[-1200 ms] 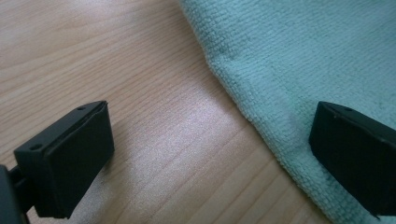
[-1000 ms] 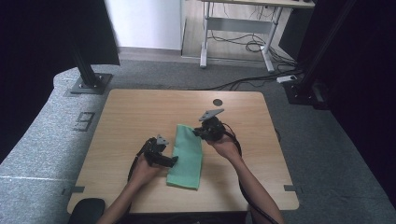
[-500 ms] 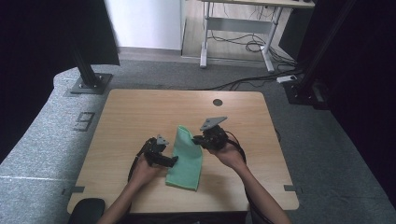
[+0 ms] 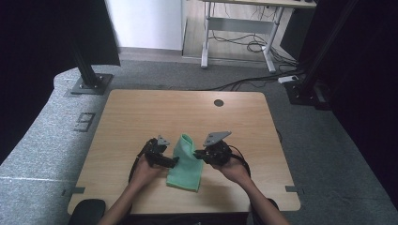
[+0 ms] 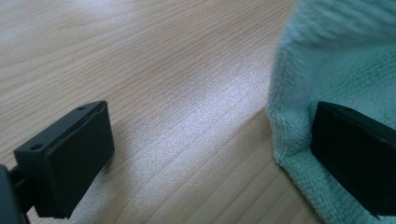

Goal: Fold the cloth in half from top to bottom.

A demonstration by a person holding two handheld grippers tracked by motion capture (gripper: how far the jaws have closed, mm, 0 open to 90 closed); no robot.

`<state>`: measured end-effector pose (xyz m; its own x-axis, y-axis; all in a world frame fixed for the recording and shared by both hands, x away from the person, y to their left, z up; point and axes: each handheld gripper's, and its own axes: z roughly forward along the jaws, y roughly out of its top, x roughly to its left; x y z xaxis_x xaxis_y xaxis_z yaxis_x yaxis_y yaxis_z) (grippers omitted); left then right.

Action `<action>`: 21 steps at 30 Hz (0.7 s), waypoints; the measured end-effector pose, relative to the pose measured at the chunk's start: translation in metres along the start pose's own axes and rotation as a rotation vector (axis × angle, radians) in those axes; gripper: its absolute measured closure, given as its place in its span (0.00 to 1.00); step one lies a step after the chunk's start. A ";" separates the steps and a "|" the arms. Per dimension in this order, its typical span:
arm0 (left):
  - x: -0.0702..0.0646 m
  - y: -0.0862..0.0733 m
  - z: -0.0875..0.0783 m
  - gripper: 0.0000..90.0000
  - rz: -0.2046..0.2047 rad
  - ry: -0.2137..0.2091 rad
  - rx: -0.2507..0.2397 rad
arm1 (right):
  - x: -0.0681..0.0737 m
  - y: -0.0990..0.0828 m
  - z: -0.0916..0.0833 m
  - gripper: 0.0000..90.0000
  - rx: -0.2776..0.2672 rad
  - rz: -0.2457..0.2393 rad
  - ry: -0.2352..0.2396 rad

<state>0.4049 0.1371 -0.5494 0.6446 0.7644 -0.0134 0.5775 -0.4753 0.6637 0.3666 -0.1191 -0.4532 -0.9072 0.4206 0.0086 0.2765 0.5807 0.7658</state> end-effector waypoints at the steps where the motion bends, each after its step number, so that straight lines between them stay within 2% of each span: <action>1: 0.000 0.000 0.000 0.00 0.001 -0.001 0.002 | 0.002 -0.002 0.000 0.92 -0.002 -0.002 0.004; 5: 0.000 0.000 0.000 0.00 0.001 -0.001 0.001 | 0.009 -0.011 0.001 0.92 0.005 -0.002 0.017; 21: 0.000 0.000 0.000 0.00 -0.004 -0.001 -0.003 | 0.033 -0.051 0.027 0.92 0.072 0.026 0.075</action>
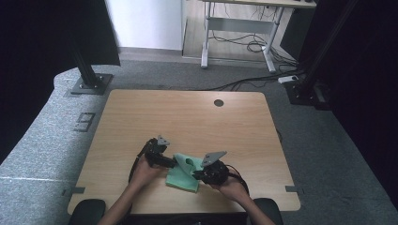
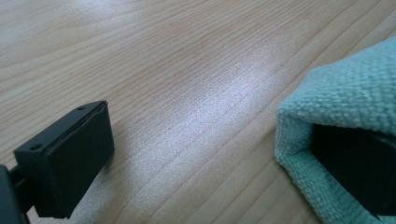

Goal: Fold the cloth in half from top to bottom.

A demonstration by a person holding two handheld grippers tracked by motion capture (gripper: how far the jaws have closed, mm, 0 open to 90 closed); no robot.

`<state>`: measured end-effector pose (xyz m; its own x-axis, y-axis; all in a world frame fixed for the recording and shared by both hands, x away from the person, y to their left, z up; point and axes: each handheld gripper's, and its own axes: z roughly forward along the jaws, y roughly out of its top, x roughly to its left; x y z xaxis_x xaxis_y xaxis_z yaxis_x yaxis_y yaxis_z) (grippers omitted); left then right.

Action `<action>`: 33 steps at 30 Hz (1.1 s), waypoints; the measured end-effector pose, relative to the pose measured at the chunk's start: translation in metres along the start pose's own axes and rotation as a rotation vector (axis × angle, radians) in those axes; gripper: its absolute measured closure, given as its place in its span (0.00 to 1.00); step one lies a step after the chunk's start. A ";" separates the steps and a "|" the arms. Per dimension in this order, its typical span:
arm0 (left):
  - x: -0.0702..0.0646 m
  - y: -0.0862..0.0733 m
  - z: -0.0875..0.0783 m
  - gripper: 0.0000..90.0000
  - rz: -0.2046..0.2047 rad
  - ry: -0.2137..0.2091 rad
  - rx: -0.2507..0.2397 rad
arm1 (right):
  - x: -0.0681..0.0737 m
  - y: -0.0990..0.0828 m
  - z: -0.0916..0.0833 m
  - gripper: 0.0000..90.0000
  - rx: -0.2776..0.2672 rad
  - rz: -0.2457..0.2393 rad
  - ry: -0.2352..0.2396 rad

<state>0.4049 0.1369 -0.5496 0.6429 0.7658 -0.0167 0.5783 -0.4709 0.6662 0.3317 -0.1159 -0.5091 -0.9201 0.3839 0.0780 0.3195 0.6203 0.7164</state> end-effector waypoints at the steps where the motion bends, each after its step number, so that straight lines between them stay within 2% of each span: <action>1: 0.000 0.000 0.000 0.00 0.000 0.000 0.000 | 0.001 -0.002 0.002 0.92 0.006 -0.001 0.000; 8: 0.001 0.000 0.000 0.00 0.005 -0.008 0.000 | 0.003 -0.011 0.015 0.92 0.043 0.008 -0.006; 10: 0.001 -0.001 -0.001 0.00 0.020 -0.024 0.001 | 0.003 -0.014 0.017 0.92 0.045 0.016 -0.006; 13: 0.002 -0.001 -0.006 0.00 0.023 -0.076 0.020 | 0.002 -0.017 0.018 0.92 0.035 0.038 -0.001; 15: 0.001 -0.002 -0.013 0.01 0.046 -0.111 0.041 | 0.002 -0.017 0.019 0.92 0.034 0.039 -0.004; 16: 0.000 -0.002 -0.020 0.01 0.074 -0.125 0.053 | 0.002 -0.018 0.019 0.92 0.033 0.040 -0.004; 18: -0.002 -0.002 -0.031 0.01 0.104 -0.136 0.055 | 0.002 -0.018 0.020 0.92 0.030 0.045 -0.003; 21: 0.002 0.002 -0.046 0.01 0.101 -0.139 0.030 | 0.002 -0.018 0.020 0.91 0.028 0.045 -0.004; 24: 0.008 0.015 -0.054 0.03 0.074 -0.114 -0.030 | 0.002 -0.018 0.020 0.91 0.026 0.051 -0.004; 26: 0.007 0.030 -0.053 0.03 0.065 -0.109 -0.054 | 0.002 -0.019 0.020 0.91 0.024 0.057 -0.002; 28: 0.001 0.050 -0.047 0.04 0.081 -0.123 -0.069 | 0.002 -0.019 0.020 0.91 0.021 0.061 -0.001; 29: 0.000 0.054 -0.046 0.04 0.093 -0.125 -0.066 | 0.002 -0.019 0.020 0.91 0.019 0.064 -0.001; 31: -0.011 0.070 -0.035 0.04 0.125 -0.162 -0.053 | 0.002 -0.020 0.020 0.91 0.018 0.064 -0.004; 33: -0.019 0.074 -0.027 0.04 0.145 -0.179 -0.034 | 0.003 -0.020 0.020 0.90 0.016 0.064 -0.004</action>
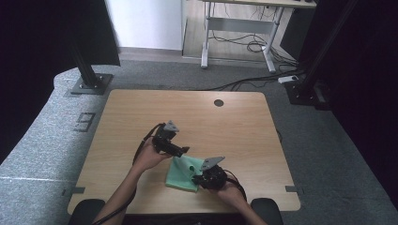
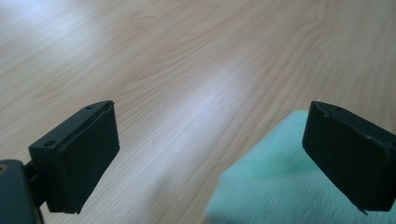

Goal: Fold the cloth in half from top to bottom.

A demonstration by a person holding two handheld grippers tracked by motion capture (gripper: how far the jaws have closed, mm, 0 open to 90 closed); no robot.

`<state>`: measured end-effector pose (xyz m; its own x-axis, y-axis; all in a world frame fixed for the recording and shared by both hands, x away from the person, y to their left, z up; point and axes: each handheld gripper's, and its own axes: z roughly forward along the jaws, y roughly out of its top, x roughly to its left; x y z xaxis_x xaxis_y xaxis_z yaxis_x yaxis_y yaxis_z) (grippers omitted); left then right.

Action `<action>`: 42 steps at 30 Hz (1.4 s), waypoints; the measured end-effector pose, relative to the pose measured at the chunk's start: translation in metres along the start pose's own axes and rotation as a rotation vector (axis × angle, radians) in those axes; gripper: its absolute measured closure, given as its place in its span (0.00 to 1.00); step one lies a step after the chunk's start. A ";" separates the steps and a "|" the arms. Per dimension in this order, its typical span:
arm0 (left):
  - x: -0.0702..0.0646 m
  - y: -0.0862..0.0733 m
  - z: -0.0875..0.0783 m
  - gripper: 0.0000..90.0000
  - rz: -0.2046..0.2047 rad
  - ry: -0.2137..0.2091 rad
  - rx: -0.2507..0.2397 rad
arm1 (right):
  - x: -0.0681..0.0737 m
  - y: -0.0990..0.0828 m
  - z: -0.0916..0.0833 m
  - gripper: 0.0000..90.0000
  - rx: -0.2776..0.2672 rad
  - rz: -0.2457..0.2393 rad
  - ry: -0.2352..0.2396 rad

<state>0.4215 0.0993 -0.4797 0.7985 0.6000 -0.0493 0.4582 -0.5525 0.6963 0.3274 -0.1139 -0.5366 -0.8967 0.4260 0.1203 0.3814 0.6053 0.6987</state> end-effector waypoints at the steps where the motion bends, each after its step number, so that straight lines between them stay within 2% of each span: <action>1: -0.004 0.000 0.005 0.04 0.024 -0.014 0.026 | 0.000 0.000 0.000 0.90 -0.002 0.001 0.000; 4: -0.010 -0.008 0.010 0.03 0.048 -0.026 0.067 | 0.001 -0.001 0.000 0.89 -0.005 0.001 -0.002; 10: -0.009 -0.031 0.000 0.05 0.039 -0.043 0.092 | 0.001 0.000 -0.001 0.87 0.000 0.005 0.005; 14: -0.009 -0.045 -0.004 0.05 0.036 -0.028 0.111 | 0.001 0.001 -0.003 0.84 -0.007 0.022 0.018; 19: -0.006 -0.058 -0.004 0.05 0.029 0.009 0.134 | 0.004 0.000 -0.012 0.77 -0.011 0.021 0.030; 23: -0.004 -0.063 -0.006 0.05 0.034 0.024 0.144 | 0.003 0.000 -0.027 0.69 -0.036 0.022 0.009; 28: -0.010 -0.067 -0.011 0.05 0.038 0.035 0.128 | -0.007 0.007 -0.040 0.57 -0.074 0.058 -0.052; 32: -0.017 -0.071 -0.020 0.05 0.042 0.027 0.105 | -0.009 0.014 -0.031 0.45 -0.073 0.076 -0.083; 37: -0.025 -0.082 -0.025 0.05 0.041 0.019 0.100 | -0.006 0.012 -0.009 0.36 -0.015 0.076 -0.120; 39: -0.025 -0.088 -0.021 0.05 0.042 0.034 0.114 | -0.005 0.010 -0.005 0.34 -0.005 0.083 -0.129; 41: -0.025 -0.092 -0.015 0.05 0.049 0.072 0.132 | -0.003 0.008 -0.003 0.33 0.005 0.078 -0.141; 42: -0.024 -0.093 -0.014 0.04 0.044 0.068 0.131 | -0.002 0.007 -0.003 0.33 0.008 0.077 -0.146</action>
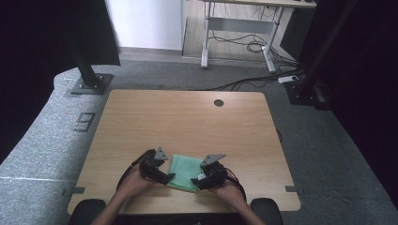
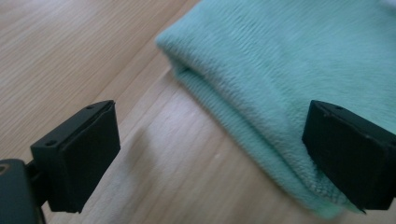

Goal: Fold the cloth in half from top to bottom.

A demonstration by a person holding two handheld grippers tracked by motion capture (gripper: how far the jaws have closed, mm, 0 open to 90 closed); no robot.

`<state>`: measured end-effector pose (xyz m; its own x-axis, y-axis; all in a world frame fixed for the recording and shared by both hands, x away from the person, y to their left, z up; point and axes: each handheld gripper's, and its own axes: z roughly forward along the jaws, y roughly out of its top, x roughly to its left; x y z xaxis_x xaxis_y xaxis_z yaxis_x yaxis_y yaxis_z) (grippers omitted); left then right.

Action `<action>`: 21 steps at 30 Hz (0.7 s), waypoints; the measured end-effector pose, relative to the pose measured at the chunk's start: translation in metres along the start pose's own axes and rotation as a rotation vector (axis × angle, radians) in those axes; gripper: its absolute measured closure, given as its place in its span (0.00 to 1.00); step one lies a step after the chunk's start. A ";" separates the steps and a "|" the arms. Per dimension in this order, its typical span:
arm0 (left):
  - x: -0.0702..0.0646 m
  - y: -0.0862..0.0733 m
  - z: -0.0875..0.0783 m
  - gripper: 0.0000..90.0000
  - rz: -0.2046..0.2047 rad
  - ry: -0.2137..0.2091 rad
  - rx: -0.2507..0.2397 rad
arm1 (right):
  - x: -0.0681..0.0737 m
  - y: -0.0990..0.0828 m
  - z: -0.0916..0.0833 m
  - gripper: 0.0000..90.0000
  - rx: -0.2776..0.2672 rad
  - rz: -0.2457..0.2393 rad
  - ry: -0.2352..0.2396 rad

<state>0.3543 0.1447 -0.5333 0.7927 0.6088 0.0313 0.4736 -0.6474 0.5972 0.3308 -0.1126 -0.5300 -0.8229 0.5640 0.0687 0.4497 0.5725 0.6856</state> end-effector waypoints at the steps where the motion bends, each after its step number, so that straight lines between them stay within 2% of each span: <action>1: 0.001 0.000 0.001 0.04 -0.011 0.001 -0.003 | 0.001 -0.001 0.000 0.33 0.000 -0.003 -0.004; 3: 0.001 0.000 0.001 0.03 -0.006 0.027 -0.003 | 0.003 -0.003 -0.001 0.33 0.005 -0.015 -0.009; 5: 0.002 0.000 0.001 0.03 -0.001 0.034 -0.004 | 0.006 -0.005 -0.002 0.33 0.008 -0.017 -0.012; 9: 0.002 -0.002 0.001 0.03 -0.015 0.035 -0.015 | 0.010 -0.008 -0.002 0.33 0.018 -0.033 -0.028; 15: 0.000 -0.008 -0.015 0.04 -0.012 0.029 -0.054 | 0.010 -0.011 0.000 0.33 0.013 -0.021 -0.046; 21: -0.005 -0.020 -0.014 0.04 -0.021 0.026 -0.033 | 0.010 -0.012 0.002 0.32 0.011 -0.007 -0.064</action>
<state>0.3355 0.1614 -0.5343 0.7724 0.6340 0.0386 0.4767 -0.6188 0.6243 0.3182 -0.1129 -0.5390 -0.8026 0.5963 0.0172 0.4477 0.5830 0.6780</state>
